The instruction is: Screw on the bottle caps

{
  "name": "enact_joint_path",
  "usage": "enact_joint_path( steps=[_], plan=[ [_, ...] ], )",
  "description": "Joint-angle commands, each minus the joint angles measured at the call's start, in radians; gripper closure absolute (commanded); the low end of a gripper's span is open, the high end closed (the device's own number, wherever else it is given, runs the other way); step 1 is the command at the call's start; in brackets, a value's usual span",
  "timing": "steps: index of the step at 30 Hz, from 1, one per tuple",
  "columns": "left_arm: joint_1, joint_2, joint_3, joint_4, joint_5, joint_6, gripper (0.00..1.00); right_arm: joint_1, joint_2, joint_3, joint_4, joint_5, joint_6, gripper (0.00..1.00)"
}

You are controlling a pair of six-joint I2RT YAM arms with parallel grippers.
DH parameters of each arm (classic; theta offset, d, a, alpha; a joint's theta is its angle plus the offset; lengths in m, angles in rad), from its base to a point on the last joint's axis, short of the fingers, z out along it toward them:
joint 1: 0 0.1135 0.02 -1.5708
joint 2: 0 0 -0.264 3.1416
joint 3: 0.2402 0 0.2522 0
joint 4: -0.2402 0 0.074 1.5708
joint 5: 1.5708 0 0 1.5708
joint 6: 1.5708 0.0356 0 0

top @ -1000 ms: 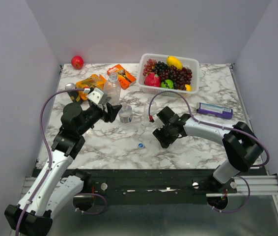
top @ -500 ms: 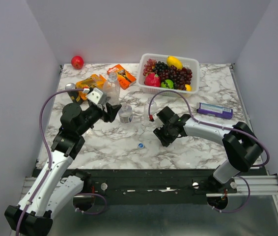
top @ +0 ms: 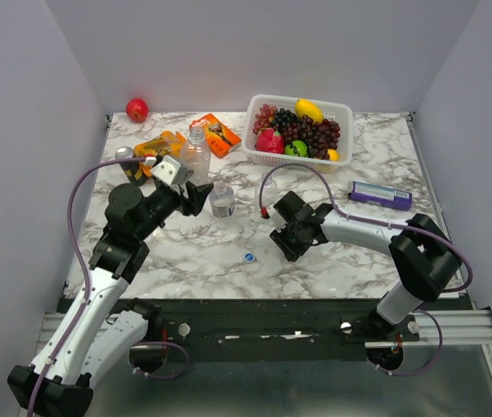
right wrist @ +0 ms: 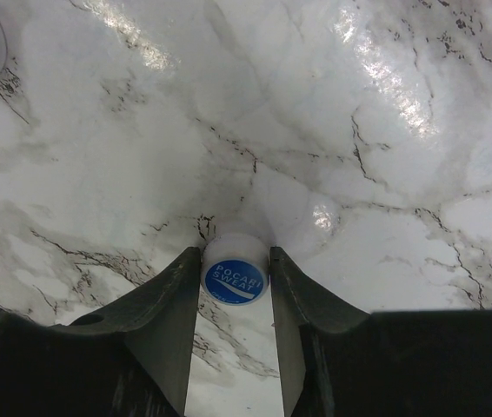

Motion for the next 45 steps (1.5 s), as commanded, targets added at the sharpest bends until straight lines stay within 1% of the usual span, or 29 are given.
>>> enact_joint_path(
  steps=[1, 5, 8, 9, 10, 11, 14, 15, 17, 18, 19, 20, 21, 22, 24, 25, 26, 27, 28, 29, 30, 31, 33, 34, 36, 37, 38, 40, 45],
  plan=[
    [0.006, -0.018, -0.001, 0.009, -0.032, 0.021, 1.00, 0.011, 0.013, 0.011, -0.005, 0.011, -0.010, 0.57],
    [0.006, -0.020, -0.003, 0.010, -0.030, 0.029, 1.00, 0.009, 0.010, 0.012, -0.011, 0.011, -0.016, 0.61],
    [0.006, -0.015, -0.014, 0.018, -0.005, 0.032, 1.00, 0.009, -0.004, 0.012, -0.015, 0.005, -0.025, 0.73],
    [0.008, -0.015, -0.018, 0.021, 0.014, 0.062, 1.00, 0.009, -0.016, 0.015, -0.023, 0.006, -0.030, 0.80],
    [0.006, -0.015, -0.030, 0.035, 0.032, 0.067, 1.00, 0.009, -0.054, 0.017, -0.032, 0.002, -0.038, 0.83],
    [0.006, -0.020, -0.041, 0.042, 0.086, 0.069, 1.00, 0.009, -0.079, 0.018, -0.043, -0.004, -0.054, 0.86],
    [0.000, -0.018, -0.073, 0.108, 0.176, 0.064, 1.00, 0.009, -0.194, 0.050, -0.139, -0.041, -0.096, 0.92],
    [-0.017, -0.007, -0.080, 0.124, 0.216, 0.061, 1.00, 0.008, -0.226, 0.064, -0.203, -0.052, -0.107, 0.94],
    [-0.044, 0.014, -0.090, 0.173, 0.232, 0.056, 1.00, 0.008, -0.315, 0.109, -0.273, -0.102, -0.155, 0.97],
    [-0.067, 0.041, -0.092, 0.190, 0.246, 0.056, 1.00, 0.009, -0.343, 0.124, -0.337, -0.109, -0.165, 0.99],
    [-0.110, 0.055, -0.092, 0.223, 0.247, 0.058, 1.00, 0.008, -0.370, 0.157, -0.363, -0.096, -0.168, 1.00],
    [-0.136, 0.068, -0.096, 0.243, 0.247, 0.058, 1.00, 0.008, -0.430, 0.176, -0.391, -0.099, -0.191, 1.00],
    [-0.156, 0.089, -0.107, 0.268, 0.246, 0.053, 1.00, 0.006, -0.455, 0.204, -0.437, -0.109, -0.212, 1.00],
    [-0.173, 0.098, -0.136, 0.330, 0.250, 0.043, 1.00, 0.005, -0.482, 0.233, -0.455, -0.125, -0.231, 1.00],
    [-0.227, 0.130, -0.167, 0.386, 0.252, 0.015, 1.00, 0.005, -0.540, 0.337, -0.501, -0.151, -0.300, 1.00],
    [-0.251, 0.140, -0.182, 0.453, 0.240, 0.010, 1.00, 0.005, -0.553, 0.372, -0.521, -0.197, -0.320, 0.99],
    [-0.297, 0.151, -0.223, 0.499, 0.230, -0.005, 1.00, 0.005, -0.558, 0.452, -0.544, -0.222, -0.376, 1.00],
    [-0.331, 0.176, -0.247, 0.547, 0.217, -0.002, 1.00, 0.005, -0.559, 0.483, -0.582, -0.237, -0.395, 1.00],
    [-0.365, 0.190, -0.267, 0.629, 0.204, 0.006, 1.00, 0.005, -0.556, 0.519, -0.598, -0.247, -0.407, 1.00],
    [-0.395, 0.209, -0.293, 0.668, 0.169, 0.013, 1.00, 0.005, -0.550, 0.549, -0.612, -0.247, -0.433, 1.00],
    [-0.459, 0.247, -0.302, 0.700, 0.148, 0.006, 1.00, 0.005, -0.544, 0.608, -0.642, -0.247, -0.449, 1.00],
    [-0.483, 0.270, -0.311, 0.775, 0.125, -0.006, 1.00, 0.005, -0.527, 0.636, -0.656, -0.254, -0.469, 0.99],
    [-0.542, 0.351, -0.336, 0.849, 0.077, -0.039, 1.00, 0.005, -0.510, 0.714, -0.676, -0.262, -0.522, 1.00],
    [-0.561, 0.380, -0.342, 0.907, 0.066, -0.043, 1.00, 0.005, -0.499, 0.734, -0.676, -0.273, -0.541, 0.99],
    [-0.587, 0.461, -0.359, 0.972, 0.019, -0.065, 1.00, 0.005, -0.469, 0.774, -0.682, -0.294, -0.582, 0.99],
    [-0.610, 0.483, -0.368, 1.037, 0.005, -0.063, 1.00, 0.005, -0.458, 0.800, -0.687, -0.325, -0.593, 0.99],
    [-0.621, 0.502, -0.383, 1.064, -0.009, -0.057, 1.00, 0.005, -0.443, 0.805, -0.689, -0.339, -0.610, 0.98],
    [-0.649, 0.539, -0.394, 1.108, -0.050, -0.043, 1.00, 0.005, -0.435, 0.799, -0.696, -0.375, -0.631, 0.96],
    [-0.652, 0.562, -0.422, 1.132, -0.057, -0.037, 1.00, 0.006, -0.423, 0.791, -0.744, -0.457, -0.714, 0.92]
  ],
)
